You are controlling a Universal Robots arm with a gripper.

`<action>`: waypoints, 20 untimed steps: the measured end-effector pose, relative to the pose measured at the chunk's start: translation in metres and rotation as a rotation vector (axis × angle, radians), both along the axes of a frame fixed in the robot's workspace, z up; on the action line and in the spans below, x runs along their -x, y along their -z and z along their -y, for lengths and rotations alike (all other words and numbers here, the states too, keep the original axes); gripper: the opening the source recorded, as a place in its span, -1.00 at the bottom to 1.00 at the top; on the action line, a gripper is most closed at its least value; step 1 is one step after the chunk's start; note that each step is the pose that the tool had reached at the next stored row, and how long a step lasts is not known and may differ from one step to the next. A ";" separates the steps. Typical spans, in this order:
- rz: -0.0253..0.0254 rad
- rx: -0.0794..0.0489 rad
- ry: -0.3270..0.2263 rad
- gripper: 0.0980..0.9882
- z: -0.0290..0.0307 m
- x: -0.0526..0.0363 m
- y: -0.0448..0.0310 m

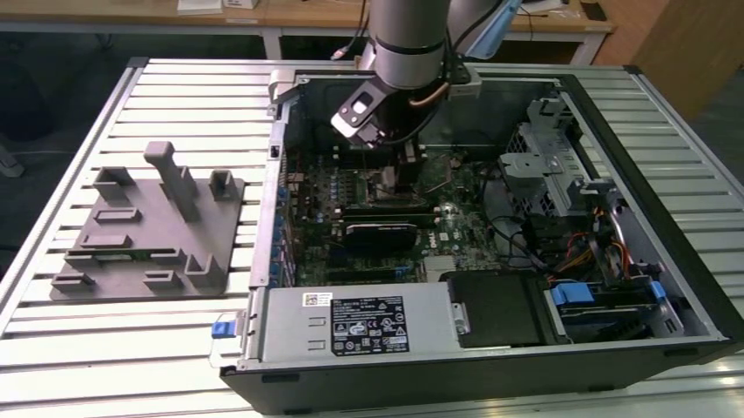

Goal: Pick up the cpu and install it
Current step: 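Place the cpu into insertion slot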

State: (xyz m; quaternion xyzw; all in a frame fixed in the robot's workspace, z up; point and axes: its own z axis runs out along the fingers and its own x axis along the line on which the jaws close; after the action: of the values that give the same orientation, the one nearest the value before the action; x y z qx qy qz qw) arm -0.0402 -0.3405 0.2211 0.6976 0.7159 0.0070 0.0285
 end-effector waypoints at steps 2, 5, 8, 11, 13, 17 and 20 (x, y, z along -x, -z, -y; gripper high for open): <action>0.0000 0.000 0.002 0.00 -0.0003 0.0002 0.0015; -0.0001 0.000 0.004 0.00 -0.0011 0.0005 0.0034; 0.0000 0.000 0.005 0.00 -0.0025 0.0010 0.0050; 0.0000 0.000 0.007 0.00 -0.0037 0.0015 0.0064; 0.0000 0.000 0.008 0.00 -0.0040 0.0019 0.0080; 0.0000 0.000 0.013 0.00 -0.0045 0.0031 0.0115; 0.0000 0.000 0.016 0.00 -0.0051 0.0042 0.0140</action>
State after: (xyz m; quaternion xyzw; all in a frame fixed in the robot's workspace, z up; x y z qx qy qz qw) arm -0.0444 -0.3354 0.2071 0.7033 0.7103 0.0067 0.0285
